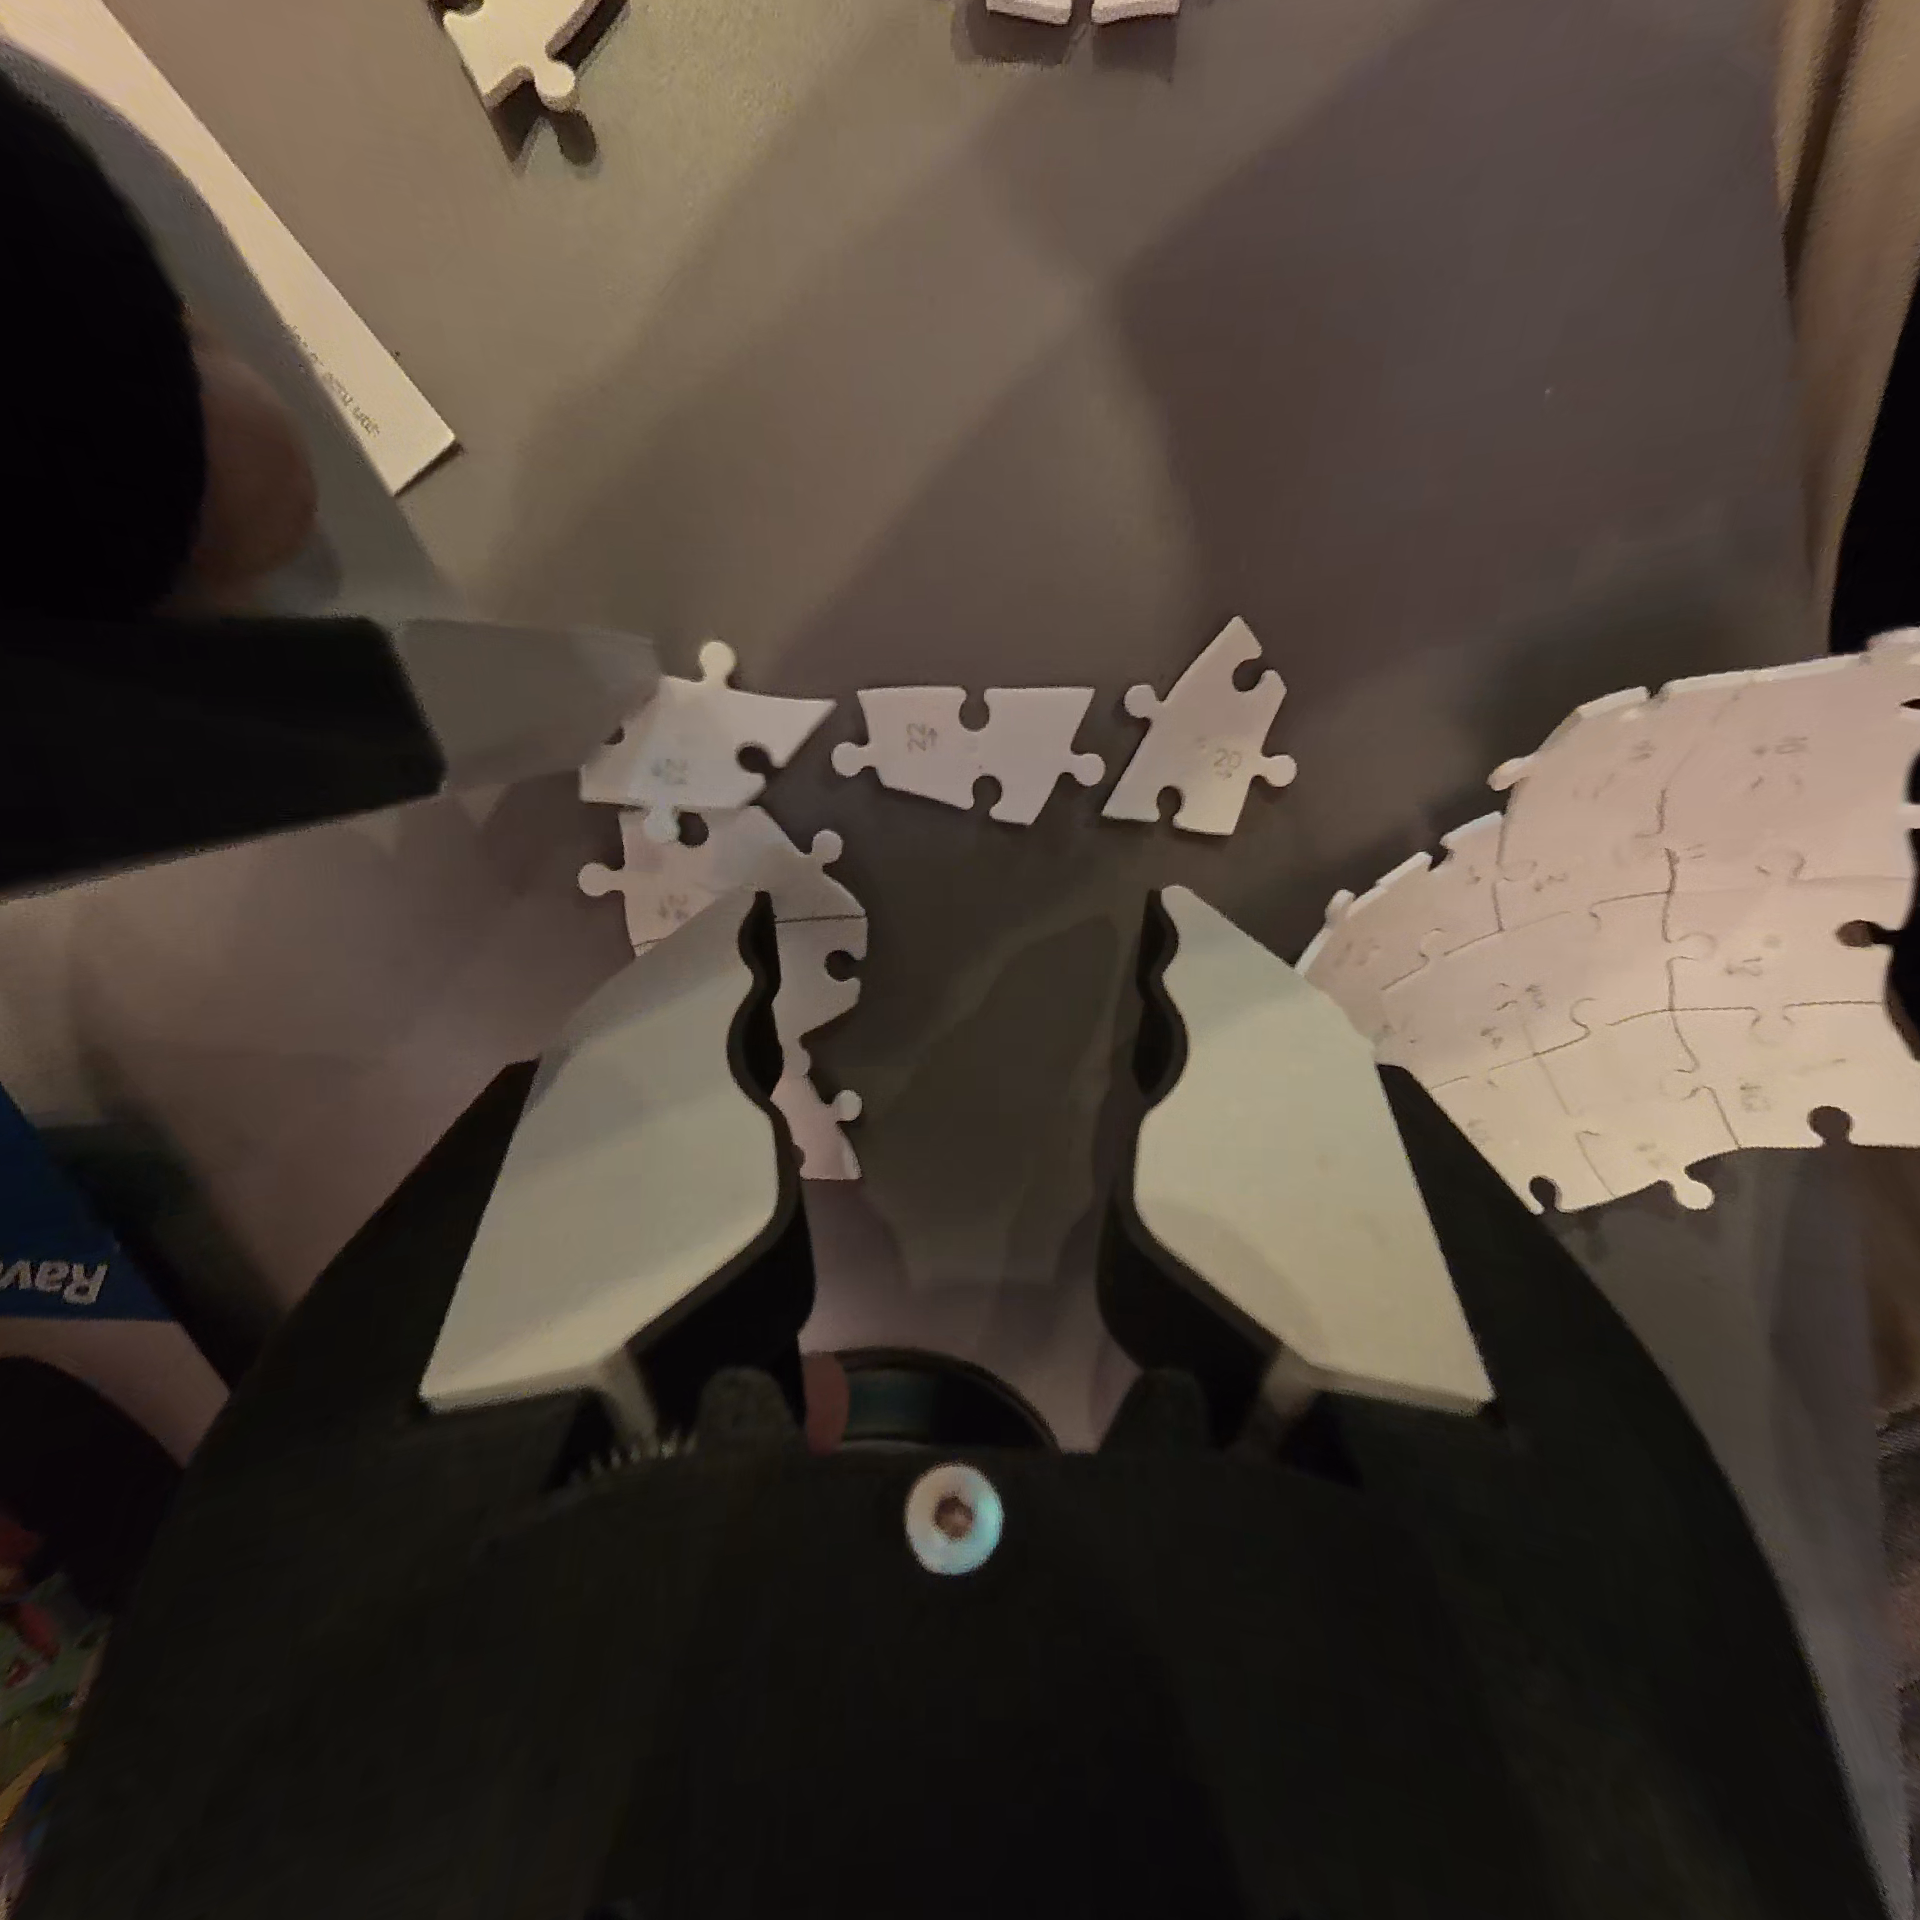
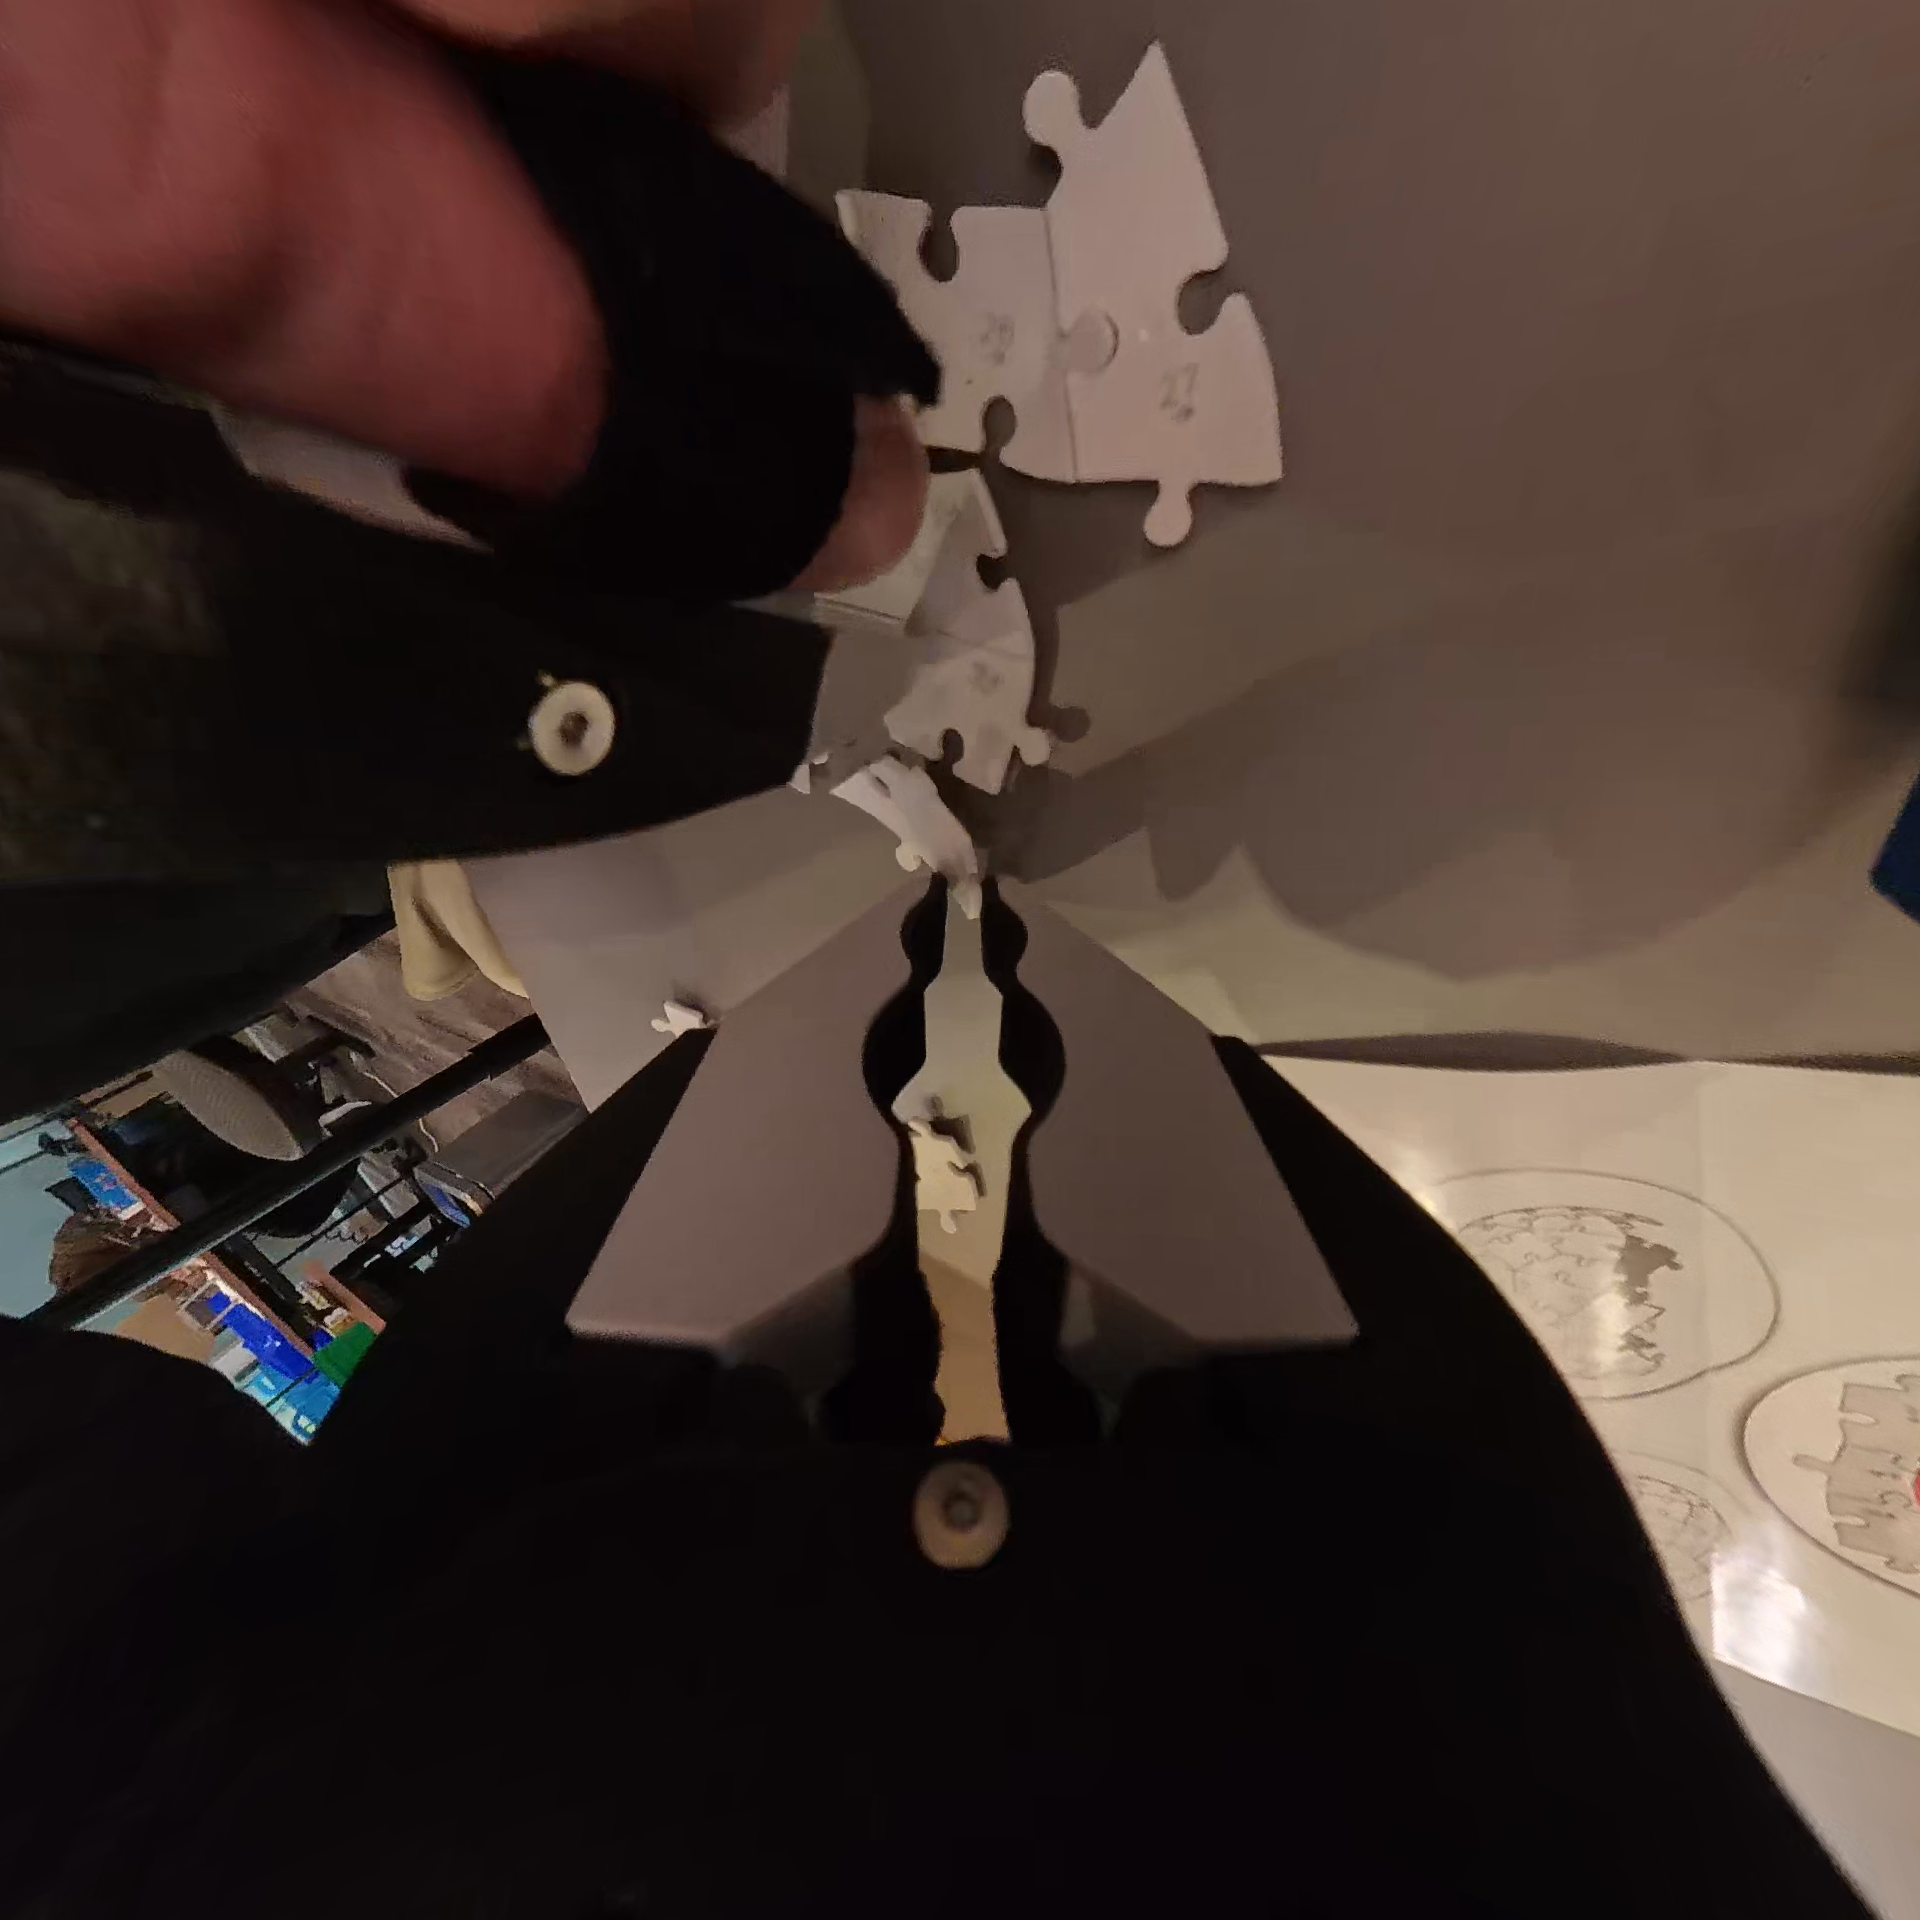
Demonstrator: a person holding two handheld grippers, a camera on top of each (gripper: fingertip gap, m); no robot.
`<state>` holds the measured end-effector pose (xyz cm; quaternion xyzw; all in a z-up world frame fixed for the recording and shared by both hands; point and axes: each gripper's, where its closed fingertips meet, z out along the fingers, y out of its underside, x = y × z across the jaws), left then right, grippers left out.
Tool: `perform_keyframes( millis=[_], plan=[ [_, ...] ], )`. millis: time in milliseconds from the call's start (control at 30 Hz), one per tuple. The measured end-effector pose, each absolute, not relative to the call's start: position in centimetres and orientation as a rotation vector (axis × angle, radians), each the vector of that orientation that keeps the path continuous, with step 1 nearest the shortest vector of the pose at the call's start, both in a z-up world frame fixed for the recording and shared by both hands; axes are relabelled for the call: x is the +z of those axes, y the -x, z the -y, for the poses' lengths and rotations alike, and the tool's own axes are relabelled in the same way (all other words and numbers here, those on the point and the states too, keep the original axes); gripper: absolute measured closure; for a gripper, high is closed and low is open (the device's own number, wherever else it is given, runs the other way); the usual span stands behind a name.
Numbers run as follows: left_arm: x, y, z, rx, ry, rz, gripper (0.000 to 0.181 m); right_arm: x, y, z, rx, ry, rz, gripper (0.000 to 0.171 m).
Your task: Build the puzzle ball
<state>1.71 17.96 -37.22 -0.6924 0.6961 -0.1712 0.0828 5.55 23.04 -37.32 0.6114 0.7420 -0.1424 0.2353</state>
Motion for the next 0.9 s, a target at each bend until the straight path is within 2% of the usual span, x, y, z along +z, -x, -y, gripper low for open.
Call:
perform_keyframes(
  millis=[300,433,600,767,900],
  plan=[
    [-37.3,-1.6,-18.0,-0.498,2.062,-2.084,0.116,-37.3,-5.3,-22.8,-0.406,-1.695,-2.033,0.162],
    [-37.3,-1.6,-18.0,-0.495,2.065,-2.081,0.116,-37.0,-5.3,-22.9,-0.426,-1.735,-2.032,0.152],
    [-37.3,-1.5,-18.0,-0.497,2.067,-2.076,0.116,-36.5,-5.2,-23.3,-0.5,-1.825,-2.014,0.148],
    [-37.3,-1.5,-18.0,-0.49,2.067,-2.08,0.116,-35.1,-2.7,-23.1,-0.824,-1.989,-1.966,0.169],
    [-37.3,-1.5,-18.0,-0.49,2.065,-2.086,0.116,-35.5,-2.6,-22.0,-0.926,-1.994,-1.96,0.171]
  ],
)
